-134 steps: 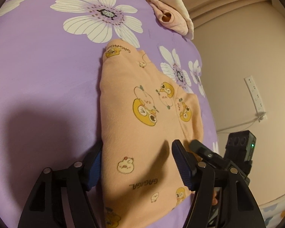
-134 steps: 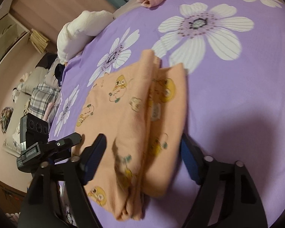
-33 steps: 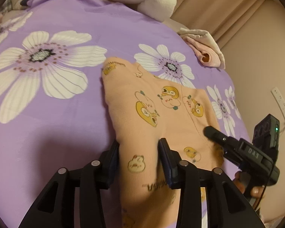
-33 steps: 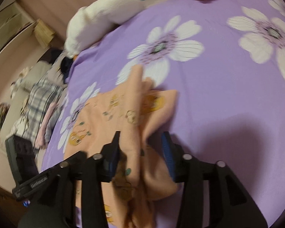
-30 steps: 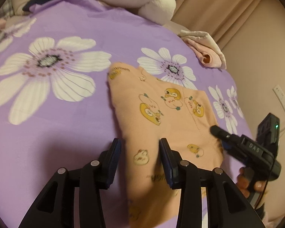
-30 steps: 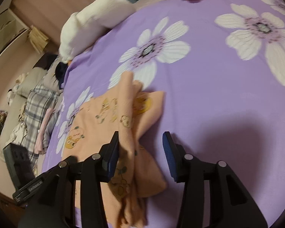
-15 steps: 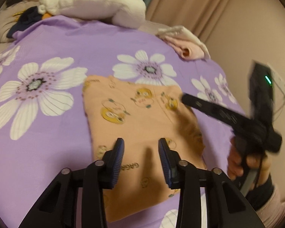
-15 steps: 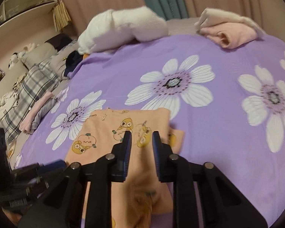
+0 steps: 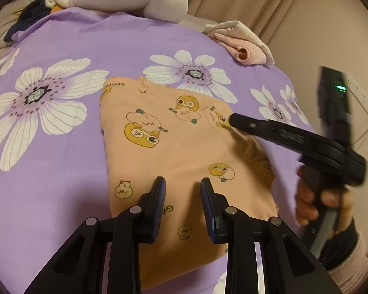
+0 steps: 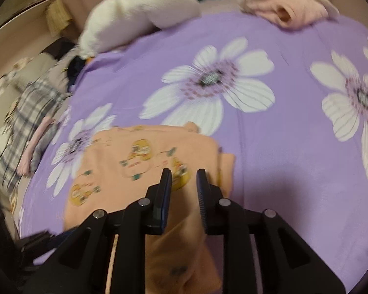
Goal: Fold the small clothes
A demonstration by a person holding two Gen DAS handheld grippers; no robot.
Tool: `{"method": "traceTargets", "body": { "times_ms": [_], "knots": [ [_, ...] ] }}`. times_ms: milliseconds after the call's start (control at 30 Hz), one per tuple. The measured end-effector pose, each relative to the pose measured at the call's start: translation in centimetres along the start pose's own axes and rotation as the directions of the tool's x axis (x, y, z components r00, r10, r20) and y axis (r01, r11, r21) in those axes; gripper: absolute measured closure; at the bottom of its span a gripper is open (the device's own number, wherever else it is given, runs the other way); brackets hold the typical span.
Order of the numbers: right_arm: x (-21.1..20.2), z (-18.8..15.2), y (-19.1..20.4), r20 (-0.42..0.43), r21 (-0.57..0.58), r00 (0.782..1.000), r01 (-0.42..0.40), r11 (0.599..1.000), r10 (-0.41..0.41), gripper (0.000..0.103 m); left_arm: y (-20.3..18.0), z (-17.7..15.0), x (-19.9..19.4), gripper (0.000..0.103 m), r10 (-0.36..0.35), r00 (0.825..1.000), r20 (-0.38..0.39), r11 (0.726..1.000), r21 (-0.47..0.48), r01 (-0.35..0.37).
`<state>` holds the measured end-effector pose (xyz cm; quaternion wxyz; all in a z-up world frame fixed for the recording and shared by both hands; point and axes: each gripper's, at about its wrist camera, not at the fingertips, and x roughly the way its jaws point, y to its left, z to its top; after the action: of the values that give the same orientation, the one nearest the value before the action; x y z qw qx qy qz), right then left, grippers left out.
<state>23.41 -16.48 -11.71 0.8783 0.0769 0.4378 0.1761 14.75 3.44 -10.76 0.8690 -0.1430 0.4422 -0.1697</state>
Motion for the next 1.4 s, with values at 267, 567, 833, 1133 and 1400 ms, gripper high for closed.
{"method": "traceTargets", "body": {
  "times_ms": [267, 567, 833, 1133, 1400],
  "knots": [
    [-3.7, -3.4, 2.0, 0.010, -0.140, 1.000, -0.021, 0.990, 0.022, 0.081, 0.0, -0.2, -0.1, 0.073, 0.008, 1.000, 0.001, 1.000, 0.005, -0.008],
    [-5.5, -6.5, 1.9, 0.019, -0.169, 1.000, -0.017, 0.985, 0.020, 0.079, -1.0, -2.4, -1.4, 0.073, 0.063, 0.998, 0.014, 0.998, 0.029, -0.064],
    [-4.1, -9.3, 3.1, -0.058, -0.204, 0.998, -0.009, 0.979, -0.002, 0.080, -1.7, -4.1, -1.2, 0.073, 0.101, 0.995, -0.018, 0.994, 0.035, -0.100],
    [-8.8, -10.0, 4.2, -0.001, -0.205, 1.000, 0.015, 0.979, -0.016, 0.046, -2.3, -4.7, -5.9, 0.023, 0.230, 0.971, 0.061, 0.973, -0.008, -0.230],
    [-12.8, -9.8, 5.4, 0.078, -0.216, 0.994, 0.086, 0.973, -0.070, 0.003, -3.5, -4.2, -9.7, 0.006, 0.323, 0.941, 0.098, 0.946, -0.013, -0.323]
  ]
}}
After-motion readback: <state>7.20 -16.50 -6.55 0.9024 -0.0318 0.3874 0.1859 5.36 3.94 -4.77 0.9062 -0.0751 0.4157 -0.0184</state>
